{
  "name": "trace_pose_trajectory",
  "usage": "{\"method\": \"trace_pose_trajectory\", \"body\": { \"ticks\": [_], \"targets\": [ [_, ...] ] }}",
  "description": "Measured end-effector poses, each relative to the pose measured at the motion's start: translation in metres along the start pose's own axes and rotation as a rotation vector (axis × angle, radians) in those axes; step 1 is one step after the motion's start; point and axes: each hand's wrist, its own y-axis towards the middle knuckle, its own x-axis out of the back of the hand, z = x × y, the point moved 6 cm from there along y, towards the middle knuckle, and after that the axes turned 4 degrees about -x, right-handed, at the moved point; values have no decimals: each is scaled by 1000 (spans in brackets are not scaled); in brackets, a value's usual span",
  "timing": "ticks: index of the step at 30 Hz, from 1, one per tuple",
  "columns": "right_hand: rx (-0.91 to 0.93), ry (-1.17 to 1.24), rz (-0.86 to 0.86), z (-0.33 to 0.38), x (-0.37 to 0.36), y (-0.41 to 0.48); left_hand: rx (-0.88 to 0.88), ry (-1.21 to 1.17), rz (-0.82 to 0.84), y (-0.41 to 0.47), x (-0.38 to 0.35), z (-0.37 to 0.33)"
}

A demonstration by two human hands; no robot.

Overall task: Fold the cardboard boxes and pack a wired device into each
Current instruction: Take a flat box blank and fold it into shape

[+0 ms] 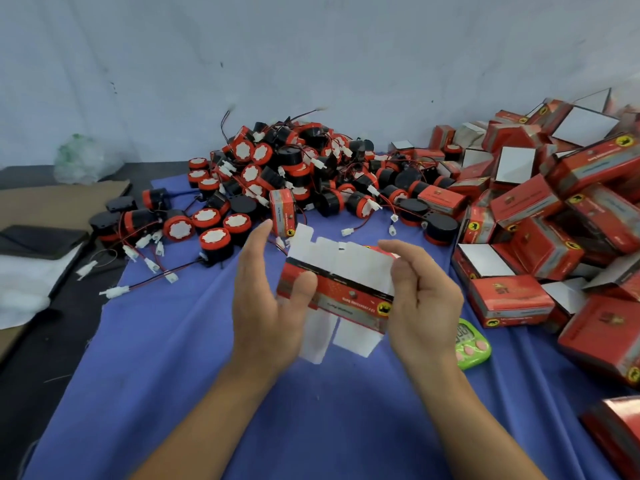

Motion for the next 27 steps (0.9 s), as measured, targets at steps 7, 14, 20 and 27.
{"method": "trace_pose_trajectory", "body": {
  "ticks": [7,14,20,27],
  "targets": [
    [-19,-106,112,2,-5,-1,137,-285,-1,2,-2,-4],
    [336,-235,134,34,-8,-6,121,-362,-18,4,2,-20],
    [533,-218,245,60,-19,-25,552,-622,-193,6,11,-2],
    [608,-521,124,87,-23,-38,604,-768,-208,13,19,3]
  ]
}}
